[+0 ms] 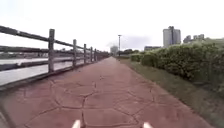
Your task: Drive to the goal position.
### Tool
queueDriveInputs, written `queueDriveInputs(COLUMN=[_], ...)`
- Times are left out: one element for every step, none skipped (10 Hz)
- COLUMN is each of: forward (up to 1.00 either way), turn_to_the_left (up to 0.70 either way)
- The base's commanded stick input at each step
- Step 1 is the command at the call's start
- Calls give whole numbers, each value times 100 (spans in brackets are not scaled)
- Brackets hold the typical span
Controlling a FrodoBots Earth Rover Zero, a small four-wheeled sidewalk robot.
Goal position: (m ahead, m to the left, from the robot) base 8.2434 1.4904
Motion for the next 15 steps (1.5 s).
queueDriveInputs(forward=[85, 85, 85, 85, 85, 85, 85, 85, 85, 85, 85, 85, 85, 85, 85], turn_to_the_left=[1, 1, 1, 1, 1, 1, 1, 2, 2, 2, 2, 2, 2, 3, 3])
